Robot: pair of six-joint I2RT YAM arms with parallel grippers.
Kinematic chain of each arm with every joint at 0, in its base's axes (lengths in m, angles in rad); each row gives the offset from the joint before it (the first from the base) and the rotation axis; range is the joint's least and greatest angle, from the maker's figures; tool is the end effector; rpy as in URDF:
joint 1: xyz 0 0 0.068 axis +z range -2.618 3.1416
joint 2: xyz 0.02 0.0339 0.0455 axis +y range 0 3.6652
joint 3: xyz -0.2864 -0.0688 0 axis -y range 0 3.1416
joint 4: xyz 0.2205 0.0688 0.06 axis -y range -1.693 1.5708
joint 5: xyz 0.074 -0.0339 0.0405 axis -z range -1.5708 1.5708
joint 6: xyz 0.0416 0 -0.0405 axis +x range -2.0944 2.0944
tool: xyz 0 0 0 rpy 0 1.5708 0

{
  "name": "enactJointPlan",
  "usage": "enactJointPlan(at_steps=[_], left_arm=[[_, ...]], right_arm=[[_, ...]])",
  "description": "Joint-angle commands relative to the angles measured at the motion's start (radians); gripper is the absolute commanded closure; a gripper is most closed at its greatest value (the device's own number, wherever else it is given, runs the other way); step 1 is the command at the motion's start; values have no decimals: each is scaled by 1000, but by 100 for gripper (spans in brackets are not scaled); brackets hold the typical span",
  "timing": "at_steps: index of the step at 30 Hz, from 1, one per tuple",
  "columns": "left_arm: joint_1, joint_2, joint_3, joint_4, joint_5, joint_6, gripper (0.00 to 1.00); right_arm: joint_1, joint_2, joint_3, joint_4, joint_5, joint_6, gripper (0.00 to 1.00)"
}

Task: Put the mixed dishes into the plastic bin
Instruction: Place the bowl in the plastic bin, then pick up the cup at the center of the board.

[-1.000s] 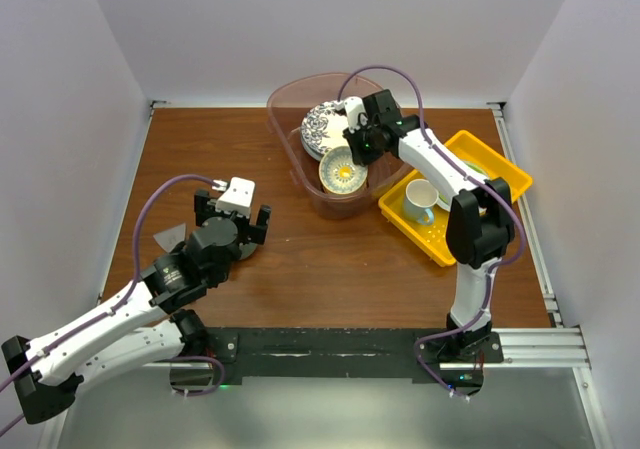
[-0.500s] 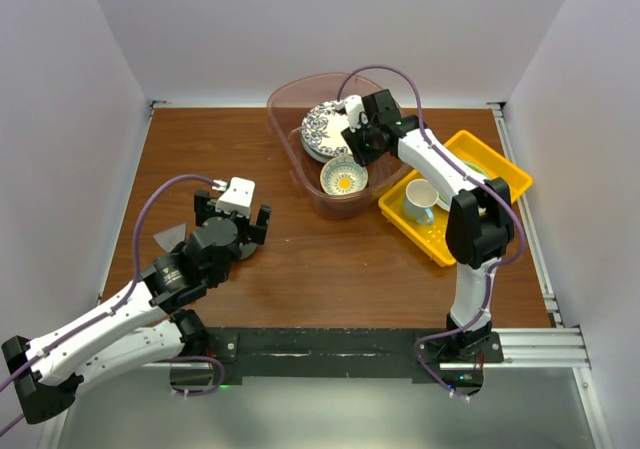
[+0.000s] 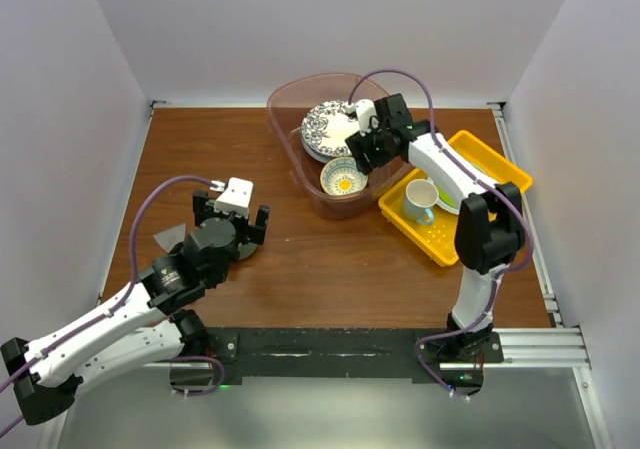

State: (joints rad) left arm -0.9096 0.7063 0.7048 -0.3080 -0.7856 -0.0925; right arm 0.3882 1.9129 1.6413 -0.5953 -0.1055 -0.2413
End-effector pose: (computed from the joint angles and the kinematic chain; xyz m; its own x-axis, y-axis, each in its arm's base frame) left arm 0.0976 -0.0776 0.3276 -0.1996 0.1502 -0.9683 0.1264 0.9839 0.1265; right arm 0.3864 0.1628 0.2940 -0.5801 -0.4940 -0.6476 -0.5954 0.7998 -0.0767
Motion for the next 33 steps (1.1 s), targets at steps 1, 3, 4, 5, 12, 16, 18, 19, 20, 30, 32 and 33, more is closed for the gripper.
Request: enactJointPlan(at_steps=[1, 3, 4, 5, 12, 16, 18, 19, 20, 30, 32, 33], left_arm=[[8, -5, -8, 33, 6, 7, 0], [9, -4, -8, 35, 11, 4, 0], [11, -5, -10, 35, 11, 4, 0], [12, -5, -10, 37, 13, 4, 0], [21, 4, -11, 40, 31, 2, 0], [28, 9, -14, 43, 42, 2, 0], [29, 13, -16, 46, 45, 2, 0], [29, 13, -16, 47, 45, 4, 0], [31, 16, -16, 46, 46, 4, 0], [44, 41, -22, 55, 63, 10, 0], [46, 45, -22, 56, 65, 10, 0], [48, 47, -22, 56, 63, 10, 0]], right_arm=[[-14, -130, -37, 29, -137, -13, 25], [-26, -176, -55, 29, -174, -24, 20], [-31, -193, -75, 31, -196, -26, 13], [-46, -213, -84, 32, -239, -27, 13], [-126, -419, -221, 92, -471, -33, 2], [-176, -564, -354, 173, -604, -6, 2], [-210, -606, -400, 230, -684, 8, 2], [-222, -632, -444, 251, -706, 23, 2], [-247, -673, -469, 273, -727, 36, 2], [-333, -802, -687, 468, -862, 102, 2], [-338, -795, -676, 448, -867, 77, 2], [-339, -790, -675, 437, -867, 71, 2]])
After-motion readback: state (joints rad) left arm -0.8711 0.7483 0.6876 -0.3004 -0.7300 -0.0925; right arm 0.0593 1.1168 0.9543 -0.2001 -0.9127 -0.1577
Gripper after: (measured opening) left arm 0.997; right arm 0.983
